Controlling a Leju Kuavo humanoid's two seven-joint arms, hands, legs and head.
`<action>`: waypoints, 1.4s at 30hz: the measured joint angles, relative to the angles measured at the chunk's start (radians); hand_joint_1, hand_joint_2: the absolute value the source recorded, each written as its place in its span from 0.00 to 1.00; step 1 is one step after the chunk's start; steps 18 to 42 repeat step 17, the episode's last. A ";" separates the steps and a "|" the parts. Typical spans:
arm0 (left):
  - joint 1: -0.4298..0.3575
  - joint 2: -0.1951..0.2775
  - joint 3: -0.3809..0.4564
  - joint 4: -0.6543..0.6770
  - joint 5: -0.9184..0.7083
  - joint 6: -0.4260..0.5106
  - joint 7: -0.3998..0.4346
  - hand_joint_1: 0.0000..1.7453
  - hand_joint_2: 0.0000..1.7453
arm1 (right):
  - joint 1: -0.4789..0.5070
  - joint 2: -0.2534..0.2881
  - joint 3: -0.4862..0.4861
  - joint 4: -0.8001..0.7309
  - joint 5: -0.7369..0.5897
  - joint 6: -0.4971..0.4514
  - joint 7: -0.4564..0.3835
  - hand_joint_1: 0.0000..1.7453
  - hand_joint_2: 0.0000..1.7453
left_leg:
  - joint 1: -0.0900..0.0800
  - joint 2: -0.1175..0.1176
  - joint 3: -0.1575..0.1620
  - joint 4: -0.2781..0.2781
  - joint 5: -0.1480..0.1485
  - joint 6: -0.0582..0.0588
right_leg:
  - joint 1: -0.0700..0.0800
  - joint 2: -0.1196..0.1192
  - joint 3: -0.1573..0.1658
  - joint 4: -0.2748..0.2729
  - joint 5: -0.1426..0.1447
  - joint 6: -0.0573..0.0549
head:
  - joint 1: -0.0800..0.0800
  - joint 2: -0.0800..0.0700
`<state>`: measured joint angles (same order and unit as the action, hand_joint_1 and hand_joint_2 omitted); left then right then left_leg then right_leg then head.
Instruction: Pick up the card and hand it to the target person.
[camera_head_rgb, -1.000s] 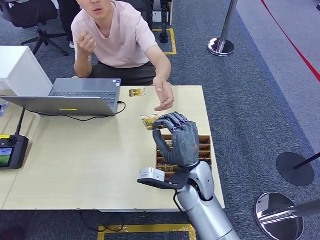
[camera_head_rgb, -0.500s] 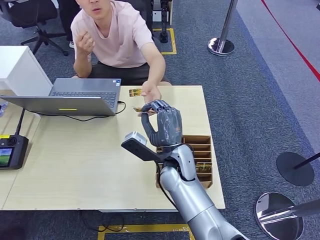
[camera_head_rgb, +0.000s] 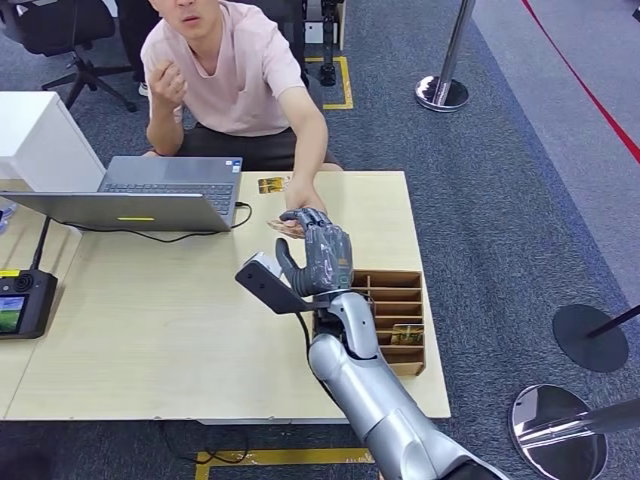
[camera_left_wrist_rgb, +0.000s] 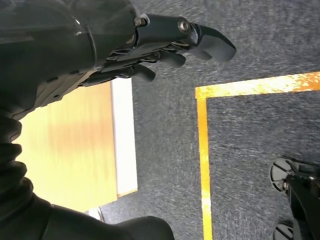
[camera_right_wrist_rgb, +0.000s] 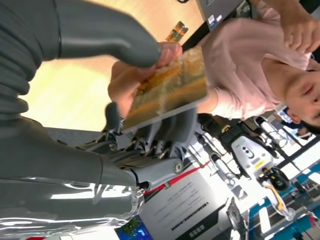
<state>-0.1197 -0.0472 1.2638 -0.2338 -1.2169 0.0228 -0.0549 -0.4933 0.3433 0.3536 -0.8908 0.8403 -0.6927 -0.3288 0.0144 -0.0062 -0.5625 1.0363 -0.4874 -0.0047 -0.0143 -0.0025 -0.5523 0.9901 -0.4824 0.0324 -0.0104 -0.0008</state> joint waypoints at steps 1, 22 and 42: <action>0.000 0.000 -0.001 0.000 0.000 0.000 -0.003 0.00 1.00 | -0.002 0.000 0.000 0.007 -0.001 0.000 0.002 0.00 1.00 | 0.000 0.000 0.000 0.000 0.000 0.000 | 0.000 0.000 0.000 0.000 0.000 0.000 | 0.000 0.000; 0.000 0.002 -0.001 0.000 0.007 0.015 0.001 0.00 0.00 | -0.059 -0.005 -0.055 0.071 -0.001 0.000 -0.060 0.00 1.00 | 0.000 0.000 0.000 0.000 0.000 0.000 | 0.000 0.000 0.000 0.000 0.000 0.000 | 0.000 0.000; 0.000 0.002 -0.001 0.000 0.007 0.015 0.001 0.00 0.00 | -0.059 -0.005 -0.055 0.071 -0.001 0.000 -0.060 0.00 1.00 | 0.000 0.000 0.000 0.000 0.000 0.000 | 0.000 0.000 0.000 0.000 0.000 0.000 | 0.000 0.000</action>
